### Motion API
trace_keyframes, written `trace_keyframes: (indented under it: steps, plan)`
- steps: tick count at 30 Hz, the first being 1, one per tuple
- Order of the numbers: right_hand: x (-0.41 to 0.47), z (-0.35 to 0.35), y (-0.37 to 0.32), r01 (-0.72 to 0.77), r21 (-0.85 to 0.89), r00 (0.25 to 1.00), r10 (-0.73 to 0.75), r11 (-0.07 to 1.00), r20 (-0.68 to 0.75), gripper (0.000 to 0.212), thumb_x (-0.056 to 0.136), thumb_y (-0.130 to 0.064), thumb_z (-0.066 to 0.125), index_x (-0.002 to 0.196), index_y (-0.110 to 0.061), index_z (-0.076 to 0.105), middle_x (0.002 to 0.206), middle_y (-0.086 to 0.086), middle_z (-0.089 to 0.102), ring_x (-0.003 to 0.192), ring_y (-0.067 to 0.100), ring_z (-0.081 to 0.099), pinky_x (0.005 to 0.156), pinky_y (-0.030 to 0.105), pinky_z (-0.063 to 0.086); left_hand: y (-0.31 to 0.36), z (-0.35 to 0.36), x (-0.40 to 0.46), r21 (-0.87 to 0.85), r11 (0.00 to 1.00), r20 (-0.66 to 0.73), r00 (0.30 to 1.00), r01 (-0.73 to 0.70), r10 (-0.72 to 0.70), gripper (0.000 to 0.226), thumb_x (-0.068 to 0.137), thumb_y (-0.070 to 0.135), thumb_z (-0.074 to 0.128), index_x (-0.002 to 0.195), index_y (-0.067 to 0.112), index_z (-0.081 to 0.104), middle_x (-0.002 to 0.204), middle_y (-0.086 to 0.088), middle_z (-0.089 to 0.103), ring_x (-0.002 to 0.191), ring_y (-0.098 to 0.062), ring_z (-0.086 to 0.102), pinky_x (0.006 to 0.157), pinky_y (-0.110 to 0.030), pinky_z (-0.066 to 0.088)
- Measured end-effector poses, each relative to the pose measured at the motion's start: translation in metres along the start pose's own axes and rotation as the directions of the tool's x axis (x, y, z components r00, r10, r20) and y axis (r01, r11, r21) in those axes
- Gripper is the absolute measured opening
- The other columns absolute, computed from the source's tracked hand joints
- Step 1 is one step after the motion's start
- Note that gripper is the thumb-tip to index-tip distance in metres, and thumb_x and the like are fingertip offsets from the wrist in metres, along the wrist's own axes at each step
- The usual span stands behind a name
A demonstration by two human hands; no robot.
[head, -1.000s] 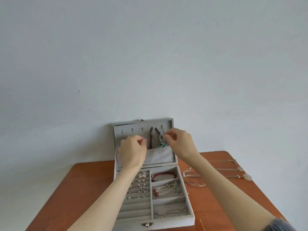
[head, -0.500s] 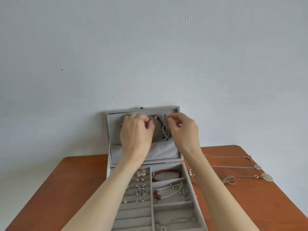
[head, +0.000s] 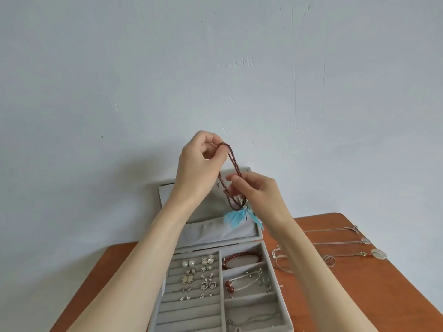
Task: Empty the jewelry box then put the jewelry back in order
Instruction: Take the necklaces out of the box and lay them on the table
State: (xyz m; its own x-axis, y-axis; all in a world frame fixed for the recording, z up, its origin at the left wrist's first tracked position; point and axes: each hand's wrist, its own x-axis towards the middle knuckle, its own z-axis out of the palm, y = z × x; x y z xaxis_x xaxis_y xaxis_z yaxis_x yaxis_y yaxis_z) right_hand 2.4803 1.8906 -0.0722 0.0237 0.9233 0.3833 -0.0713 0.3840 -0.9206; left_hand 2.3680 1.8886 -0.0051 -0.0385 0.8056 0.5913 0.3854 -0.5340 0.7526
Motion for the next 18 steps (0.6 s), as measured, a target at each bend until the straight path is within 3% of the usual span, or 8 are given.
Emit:
trace_keyframes:
  steps: [4,9,13,18]
  plan:
    - [-0.011,-0.008,-0.008,-0.043,0.125,0.998,0.037,0.991,0.054,0.015,0.092,-0.013,0.054,0.088,-0.01,0.068,0.065,0.001,0.063,0.061,0.01,0.058,0.067,0.024,0.051,0.009,-0.014,-0.016,-0.101,0.987,0.027,0.993,0.121,-0.119,0.013,0.088,0.008,0.056,0.081,0.018,0.054,0.058,0.0,0.053,0.051,-0.01,0.048,0.06,-0.022,0.041]
    - [-0.036,-0.023,-0.01,-0.203,0.153,0.972,0.181,0.967,0.147,0.016,0.09,-0.014,0.056,0.078,-0.009,0.065,0.056,0.0,0.056,0.057,0.014,0.056,0.058,0.019,0.048,-0.001,-0.028,-0.047,-0.15,0.941,0.142,0.949,0.303,-0.283,0.009,0.09,0.007,0.055,0.084,0.014,0.056,0.057,-0.001,0.049,0.053,-0.014,0.045,0.061,-0.027,0.04]
    - [-0.058,-0.043,-0.008,-0.316,0.233,0.94,0.269,0.92,0.211,0.011,0.087,-0.014,0.057,0.082,-0.005,0.06,0.052,-0.001,0.05,0.054,0.014,0.05,0.058,0.021,0.045,-0.013,-0.025,-0.079,-0.23,0.86,0.28,0.877,0.455,-0.389,0.005,0.091,0.009,0.054,0.087,0.011,0.057,0.057,0.002,0.045,0.053,-0.01,0.042,0.059,-0.022,0.04]
    - [-0.092,-0.082,-0.006,-0.438,0.239,0.886,0.372,0.866,0.276,0.022,0.088,-0.022,0.053,0.07,-0.009,0.052,0.055,0.0,0.042,0.054,0.014,0.044,0.053,0.025,0.038,-0.014,-0.002,-0.107,-0.363,0.697,0.546,0.747,0.618,-0.378,0.009,0.086,0.005,0.054,0.078,0.009,0.055,0.06,-0.002,0.048,0.058,-0.014,0.047,0.06,-0.024,0.043]
